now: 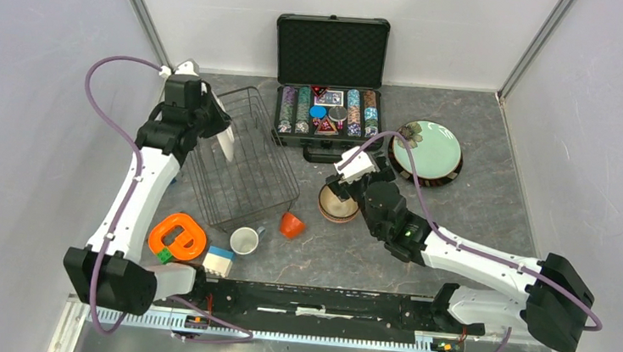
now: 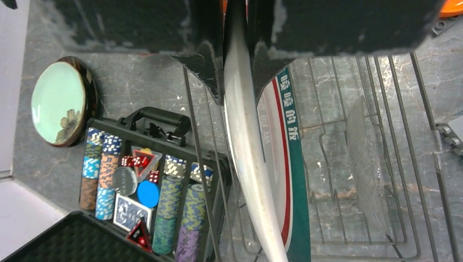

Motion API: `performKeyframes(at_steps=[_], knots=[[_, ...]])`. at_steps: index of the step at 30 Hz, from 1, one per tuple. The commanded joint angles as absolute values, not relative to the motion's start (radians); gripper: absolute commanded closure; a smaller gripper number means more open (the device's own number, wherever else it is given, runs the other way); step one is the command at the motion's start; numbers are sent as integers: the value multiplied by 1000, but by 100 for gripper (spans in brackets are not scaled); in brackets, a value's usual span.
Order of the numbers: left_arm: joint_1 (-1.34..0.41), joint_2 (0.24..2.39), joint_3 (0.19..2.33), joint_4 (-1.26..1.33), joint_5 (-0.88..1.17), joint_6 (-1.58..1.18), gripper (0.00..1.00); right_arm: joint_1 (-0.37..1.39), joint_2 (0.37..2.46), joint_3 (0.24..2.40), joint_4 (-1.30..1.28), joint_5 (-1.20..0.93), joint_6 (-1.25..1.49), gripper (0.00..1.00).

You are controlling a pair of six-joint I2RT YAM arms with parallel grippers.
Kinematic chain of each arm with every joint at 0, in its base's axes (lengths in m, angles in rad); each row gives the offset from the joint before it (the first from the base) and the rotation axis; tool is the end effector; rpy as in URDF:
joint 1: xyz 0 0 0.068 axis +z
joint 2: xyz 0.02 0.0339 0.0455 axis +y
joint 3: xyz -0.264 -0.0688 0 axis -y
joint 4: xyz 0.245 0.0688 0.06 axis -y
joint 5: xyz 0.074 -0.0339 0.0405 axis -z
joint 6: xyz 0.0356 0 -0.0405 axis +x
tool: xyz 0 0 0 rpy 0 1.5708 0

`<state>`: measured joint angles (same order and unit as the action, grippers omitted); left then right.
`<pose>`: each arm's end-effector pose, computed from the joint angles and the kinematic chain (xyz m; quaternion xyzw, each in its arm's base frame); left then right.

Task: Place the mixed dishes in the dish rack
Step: Insert the plate into the dish rack.

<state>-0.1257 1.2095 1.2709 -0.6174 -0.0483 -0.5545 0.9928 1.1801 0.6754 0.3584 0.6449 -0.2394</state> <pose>0.2588 -0.0310 0.3776 -0.1974 0.8513 -0.1421 0.4650 0.1623 0.2097 0.2767 -0.2458 0.7056 0.0050 0.6646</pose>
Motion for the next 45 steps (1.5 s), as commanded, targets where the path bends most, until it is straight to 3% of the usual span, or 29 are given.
performKeyframes(at_steps=[1, 6, 18, 35, 45], knots=[[-122, 1231, 1303, -553, -5, -476, 98, 990, 1186, 720, 360, 629, -230, 8], [-88, 1295, 1308, -529, 45, -422, 98, 990, 1187, 721, 346, 616, -227, 8], [-79, 1274, 1316, -573, -98, -388, 98, 991, 1201, 721, 339, 591, -219, 8], [-70, 1355, 1260, -498, -126, -344, 98, 989, 1204, 725, 333, 583, -223, 7], [-28, 1393, 1175, -410, -37, -369, 98, 989, 1181, 709, 320, 587, -207, 7]])
